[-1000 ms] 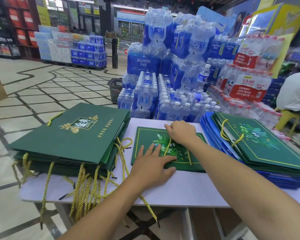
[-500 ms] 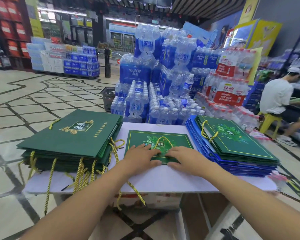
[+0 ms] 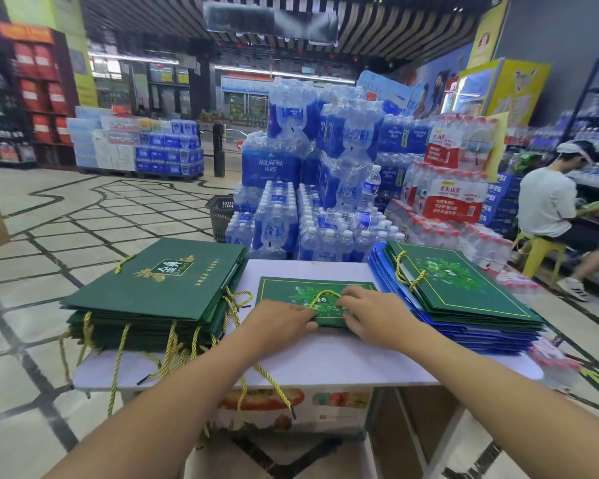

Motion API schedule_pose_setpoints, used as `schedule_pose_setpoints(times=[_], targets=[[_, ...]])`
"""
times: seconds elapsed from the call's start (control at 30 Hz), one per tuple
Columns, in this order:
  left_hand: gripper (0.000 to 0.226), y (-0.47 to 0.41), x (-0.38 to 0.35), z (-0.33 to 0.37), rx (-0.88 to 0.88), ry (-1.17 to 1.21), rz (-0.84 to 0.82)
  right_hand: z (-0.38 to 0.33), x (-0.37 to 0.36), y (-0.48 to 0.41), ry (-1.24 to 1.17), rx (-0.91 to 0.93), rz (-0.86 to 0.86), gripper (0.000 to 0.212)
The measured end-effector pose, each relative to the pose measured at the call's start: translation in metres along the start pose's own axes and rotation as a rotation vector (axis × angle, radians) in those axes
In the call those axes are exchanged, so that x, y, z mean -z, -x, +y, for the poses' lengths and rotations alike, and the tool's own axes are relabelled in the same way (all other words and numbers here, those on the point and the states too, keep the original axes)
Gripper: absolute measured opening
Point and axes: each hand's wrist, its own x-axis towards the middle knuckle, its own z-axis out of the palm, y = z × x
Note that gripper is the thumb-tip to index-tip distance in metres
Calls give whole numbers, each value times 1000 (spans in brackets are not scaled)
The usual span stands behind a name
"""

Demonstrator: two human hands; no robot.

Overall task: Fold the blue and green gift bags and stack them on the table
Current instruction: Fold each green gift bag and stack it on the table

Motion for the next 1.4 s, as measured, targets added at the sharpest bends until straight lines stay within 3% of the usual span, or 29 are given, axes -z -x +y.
schedule_pose_setpoints(times=[0.13, 0.2, 0.33, 0.47, 0.53, 0.6, 0.67, 0.8, 0.9, 1.0, 1.1, 1.17, 1.23, 1.3, 1.4], targets=[[36, -8, 18, -5, 94, -8, 160, -2, 27, -7, -101, -83, 448, 24], [30, -14, 28, -12, 169, 23, 240, -11, 44, -12, -180, -147, 563, 16], [23, -24, 52, -24, 313, 92, 354, -30, 62, -20, -552, -442, 407, 15], [20, -29, 73, -22, 409, 229, 488, -38, 81, -44, -1137, -725, 101, 38], [25, -31, 79, -14, 408, 335, 543, -44, 93, -56, -1403, -747, 28, 62], [34, -32, 80, -1, 369, 480, 555, -49, 104, -64, -1491, -707, 95, 51], [43, -35, 80, 11, 321, 678, 549, -48, 106, -73, -1423, -704, 191, 40], [20, -40, 79, 22, 259, 1074, 434, -39, 103, -82, -956, -674, 236, 36], [24, -41, 79, 20, 290, 1145, 421, -27, 105, -71, -692, -567, 251, 30], [27, -36, 84, 10, 461, 1233, 594, -18, 100, -54, -526, -431, 205, 48], [42, -25, 91, -1, 555, 1364, 839, -17, 86, -41, -314, -409, 95, 64], [45, -18, 95, -8, 572, 1362, 937, -19, 74, -33, -197, -391, -4, 64], [43, -13, 96, -16, 575, 1272, 919, -23, 58, -27, -50, -371, -113, 61], [37, -9, 90, -23, 527, 1060, 774, -31, 44, -21, 67, -309, -157, 54], [30, -3, 66, -23, 363, 652, 412, -41, 22, -18, 94, -183, -173, 41]])
